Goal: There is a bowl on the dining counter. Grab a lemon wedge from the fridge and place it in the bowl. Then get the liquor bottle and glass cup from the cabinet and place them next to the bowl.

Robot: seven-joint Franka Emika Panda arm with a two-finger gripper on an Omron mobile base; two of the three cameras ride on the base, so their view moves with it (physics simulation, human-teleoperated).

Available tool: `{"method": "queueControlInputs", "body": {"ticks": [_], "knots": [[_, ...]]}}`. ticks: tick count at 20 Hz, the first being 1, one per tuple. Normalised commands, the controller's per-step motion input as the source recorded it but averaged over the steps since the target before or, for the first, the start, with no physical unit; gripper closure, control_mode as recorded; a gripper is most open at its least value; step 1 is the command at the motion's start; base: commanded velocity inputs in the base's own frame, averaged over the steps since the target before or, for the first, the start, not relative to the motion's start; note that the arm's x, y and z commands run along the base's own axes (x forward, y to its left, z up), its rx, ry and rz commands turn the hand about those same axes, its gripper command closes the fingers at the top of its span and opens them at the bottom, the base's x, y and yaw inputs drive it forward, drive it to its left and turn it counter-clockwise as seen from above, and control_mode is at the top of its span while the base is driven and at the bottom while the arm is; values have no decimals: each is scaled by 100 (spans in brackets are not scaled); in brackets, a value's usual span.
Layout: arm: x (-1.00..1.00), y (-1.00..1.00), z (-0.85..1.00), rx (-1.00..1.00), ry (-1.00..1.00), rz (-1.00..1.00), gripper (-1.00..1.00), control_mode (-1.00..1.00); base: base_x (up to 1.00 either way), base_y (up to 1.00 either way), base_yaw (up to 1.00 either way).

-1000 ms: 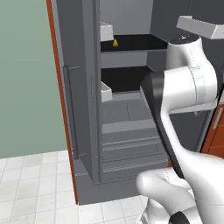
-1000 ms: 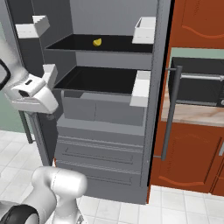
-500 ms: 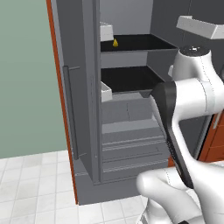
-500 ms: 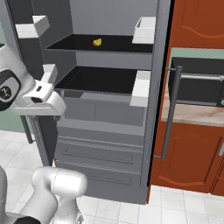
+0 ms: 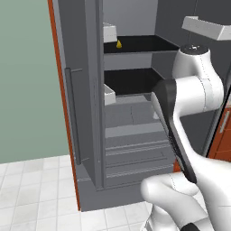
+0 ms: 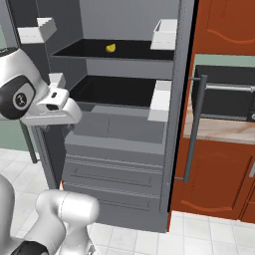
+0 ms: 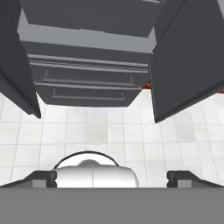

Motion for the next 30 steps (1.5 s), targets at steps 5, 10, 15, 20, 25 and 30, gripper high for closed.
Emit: {"method": "queueControlInputs", "body": {"ticks": [5, 10, 15, 20, 25, 30], "knots": [[26, -8, 0, 0, 0, 1, -100, -100, 0, 0, 0], [23, -13, 0, 0, 0, 0, -100, 100, 21, -9, 0], [0, 0, 0, 0, 0, 0, -100, 100, 62, -8, 3], [0, 0, 0, 0, 0, 0, -100, 100, 67, -1, 5], [0, 0, 0, 0, 0, 0, -100, 100, 59, -17, 6], [0, 0, 0, 0, 0, 0, -100, 100, 44, -21, 6]]}}
